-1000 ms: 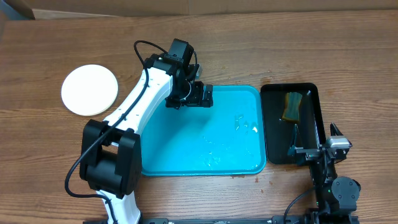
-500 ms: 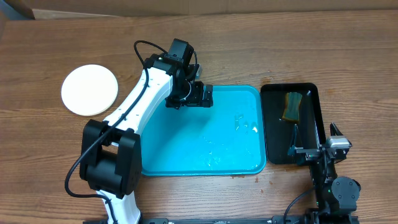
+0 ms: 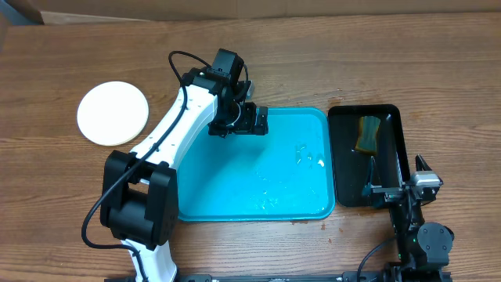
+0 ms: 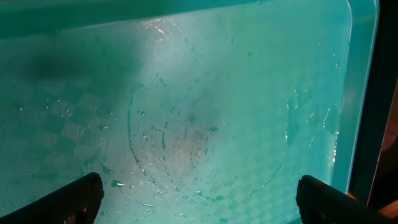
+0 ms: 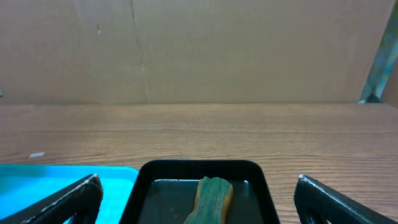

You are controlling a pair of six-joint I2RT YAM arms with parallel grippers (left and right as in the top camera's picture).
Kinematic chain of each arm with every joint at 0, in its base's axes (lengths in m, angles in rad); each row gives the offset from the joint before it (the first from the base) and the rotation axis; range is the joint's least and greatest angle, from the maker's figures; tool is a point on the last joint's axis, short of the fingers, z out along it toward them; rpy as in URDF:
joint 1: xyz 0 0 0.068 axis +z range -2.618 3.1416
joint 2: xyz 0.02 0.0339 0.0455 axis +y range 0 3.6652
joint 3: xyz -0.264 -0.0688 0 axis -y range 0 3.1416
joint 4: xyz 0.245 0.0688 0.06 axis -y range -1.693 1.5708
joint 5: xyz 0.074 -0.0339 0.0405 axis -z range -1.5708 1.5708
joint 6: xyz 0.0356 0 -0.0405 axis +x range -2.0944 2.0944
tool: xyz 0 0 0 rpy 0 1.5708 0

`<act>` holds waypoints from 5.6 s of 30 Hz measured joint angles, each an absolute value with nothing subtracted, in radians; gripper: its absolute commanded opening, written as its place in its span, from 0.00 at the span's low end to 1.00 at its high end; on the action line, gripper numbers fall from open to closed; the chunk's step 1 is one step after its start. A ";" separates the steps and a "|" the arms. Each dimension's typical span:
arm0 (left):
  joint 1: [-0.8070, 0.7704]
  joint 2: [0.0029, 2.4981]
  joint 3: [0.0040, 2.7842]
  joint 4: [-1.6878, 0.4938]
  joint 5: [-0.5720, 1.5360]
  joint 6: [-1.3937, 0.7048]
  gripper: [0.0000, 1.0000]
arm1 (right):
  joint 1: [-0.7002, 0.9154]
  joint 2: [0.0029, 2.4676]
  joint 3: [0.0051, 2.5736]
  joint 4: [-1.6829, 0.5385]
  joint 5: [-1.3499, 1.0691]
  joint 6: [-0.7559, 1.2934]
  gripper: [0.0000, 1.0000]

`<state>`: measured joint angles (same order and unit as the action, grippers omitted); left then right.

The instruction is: Clean dirty plates on tray and stack at the side

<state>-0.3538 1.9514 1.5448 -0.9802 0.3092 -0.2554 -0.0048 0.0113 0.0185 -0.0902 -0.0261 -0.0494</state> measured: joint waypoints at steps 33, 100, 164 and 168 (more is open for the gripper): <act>-0.103 0.573 1.356 -0.976 -0.147 -0.144 1.00 | -0.005 0.011 0.019 -0.090 -0.026 -0.049 1.00; 0.041 0.017 0.012 -0.078 -0.024 -0.313 1.00 | -0.005 0.011 0.019 -0.089 -0.026 -0.052 1.00; 0.041 0.016 0.011 -0.080 0.008 -0.070 1.00 | -0.005 0.011 0.019 -0.090 -0.026 -0.052 1.00; 0.041 0.016 0.011 -0.080 0.008 -0.070 1.00 | -0.005 0.011 0.019 -0.090 -0.026 -0.052 1.00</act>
